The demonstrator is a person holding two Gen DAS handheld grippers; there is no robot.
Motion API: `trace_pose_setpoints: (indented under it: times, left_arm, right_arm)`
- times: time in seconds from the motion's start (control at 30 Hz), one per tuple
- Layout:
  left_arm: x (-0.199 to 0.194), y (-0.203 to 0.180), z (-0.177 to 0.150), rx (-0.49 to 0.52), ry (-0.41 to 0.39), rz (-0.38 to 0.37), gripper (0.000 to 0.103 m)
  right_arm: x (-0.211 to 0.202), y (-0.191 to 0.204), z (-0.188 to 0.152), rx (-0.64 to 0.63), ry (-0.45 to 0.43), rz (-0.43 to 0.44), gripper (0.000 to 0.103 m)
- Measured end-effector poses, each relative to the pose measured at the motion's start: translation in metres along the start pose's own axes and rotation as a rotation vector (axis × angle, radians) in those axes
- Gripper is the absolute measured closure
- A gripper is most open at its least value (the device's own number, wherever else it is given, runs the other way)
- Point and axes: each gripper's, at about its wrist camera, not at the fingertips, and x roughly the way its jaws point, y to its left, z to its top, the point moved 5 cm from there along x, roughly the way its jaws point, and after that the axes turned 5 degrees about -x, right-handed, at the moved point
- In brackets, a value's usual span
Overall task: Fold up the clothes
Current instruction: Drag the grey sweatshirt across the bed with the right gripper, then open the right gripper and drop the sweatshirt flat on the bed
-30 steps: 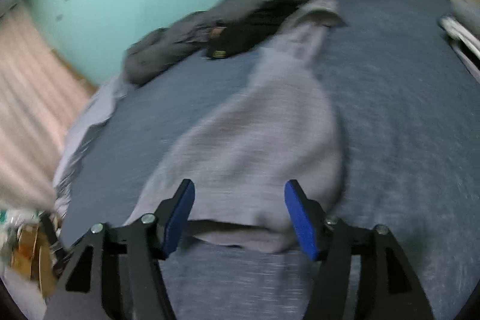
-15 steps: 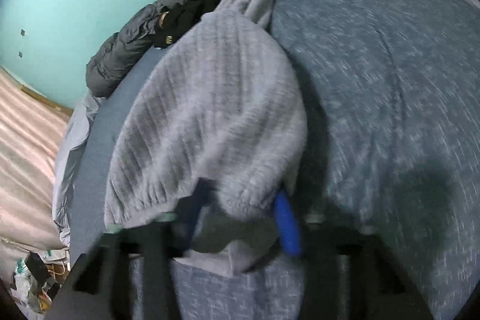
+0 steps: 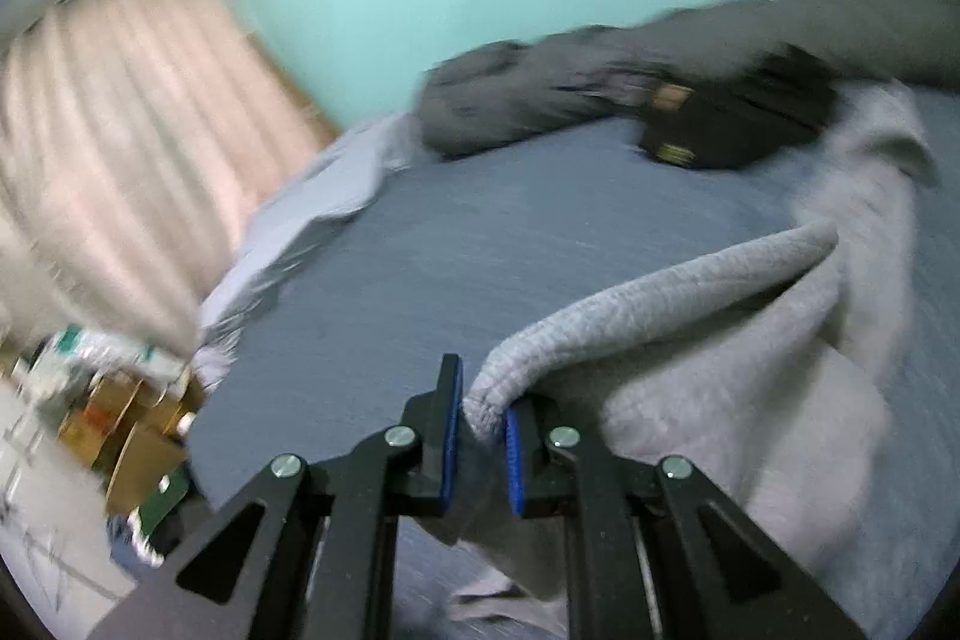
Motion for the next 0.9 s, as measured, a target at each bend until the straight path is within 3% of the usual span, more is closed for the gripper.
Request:
trace_pose_setpoints:
  times: [0.17, 0.23, 0.33, 0.53, 0.73, 0.9]
  left_arm:
    - [0.000, 0.011, 0.004, -0.031, 0.002, 0.000, 0.000]
    - [0.002, 0.014, 0.005, -0.043, 0.006, 0.000, 0.000]
    - [0.005, 0.020, 0.006, -0.058, 0.013, -0.001, 0.000]
    - [0.010, 0.018, 0.012, -0.071, 0.027, -0.030, 0.000]
    - [0.014, -0.003, 0.013, -0.034, 0.036, -0.059, 0.000]
    - [0.018, -0.015, 0.011, -0.011, 0.040, -0.063, 0.000]
  right_arm:
    - [0.052, 0.057, 0.035, -0.078, 0.087, 0.098, 0.091]
    - [0.084, 0.062, 0.039, -0.119, 0.169, 0.061, 0.085]
    - [0.099, 0.053, 0.039, -0.166, 0.224, -0.061, 0.066]
    - [0.048, -0.008, 0.027, -0.060, 0.104, -0.137, 0.039]
    - [0.009, -0.061, 0.005, -0.048, 0.046, -0.259, 0.035]
    - [0.008, -0.077, 0.002, -0.024, 0.066, -0.262, 0.035]
